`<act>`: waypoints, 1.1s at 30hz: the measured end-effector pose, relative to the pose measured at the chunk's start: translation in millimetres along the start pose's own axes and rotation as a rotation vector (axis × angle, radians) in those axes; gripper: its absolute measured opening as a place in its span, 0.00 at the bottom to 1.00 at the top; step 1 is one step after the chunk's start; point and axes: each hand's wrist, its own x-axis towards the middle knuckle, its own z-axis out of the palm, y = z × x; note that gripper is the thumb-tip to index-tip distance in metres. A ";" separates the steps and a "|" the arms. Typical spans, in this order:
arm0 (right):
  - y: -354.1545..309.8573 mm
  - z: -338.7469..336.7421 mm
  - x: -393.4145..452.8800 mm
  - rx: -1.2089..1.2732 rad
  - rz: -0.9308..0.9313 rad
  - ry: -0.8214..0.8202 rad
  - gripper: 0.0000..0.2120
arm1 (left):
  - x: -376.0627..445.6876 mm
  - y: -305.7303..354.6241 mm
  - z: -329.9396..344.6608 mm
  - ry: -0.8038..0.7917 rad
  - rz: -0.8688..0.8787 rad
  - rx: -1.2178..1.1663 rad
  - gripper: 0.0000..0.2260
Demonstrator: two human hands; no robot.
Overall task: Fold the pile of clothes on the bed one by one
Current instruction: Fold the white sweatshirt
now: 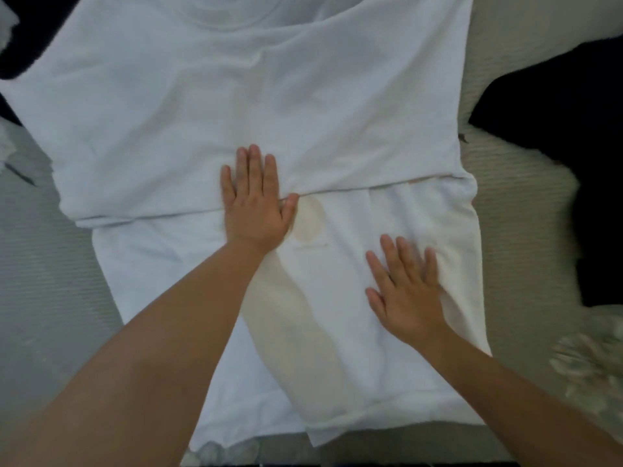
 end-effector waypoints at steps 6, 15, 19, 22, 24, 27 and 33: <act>3.7 13.5 -13.4 -0.043 -0.055 -0.038 0.25 | -5.9 -0.8 1.5 -0.074 0.007 -0.005 0.29; -0.3 10.1 -16.2 0.013 -0.063 -0.007 0.25 | -197.0 1.0 -7.7 -0.002 -0.078 -0.201 0.27; -2.5 13.4 -26.0 0.091 -0.054 0.031 0.22 | -303.7 -2.7 -5.8 -0.307 0.015 -0.158 0.37; -13.1 16.1 -60.7 0.195 0.062 -0.117 0.26 | -335.0 -18.8 -2.2 -0.286 0.166 -0.130 0.25; -25.3 15.8 -99.3 0.212 0.049 -0.240 0.34 | -330.0 -26.1 -5.6 -0.209 0.196 -0.096 0.11; -39.0 6.4 -157.9 0.161 -0.155 -0.415 0.45 | -320.0 -35.5 -18.7 -0.164 0.225 -0.100 0.12; -32.6 -14.4 -173.3 -0.050 -0.178 -0.228 0.14 | -330.9 -68.7 -30.0 0.010 0.430 -0.144 0.33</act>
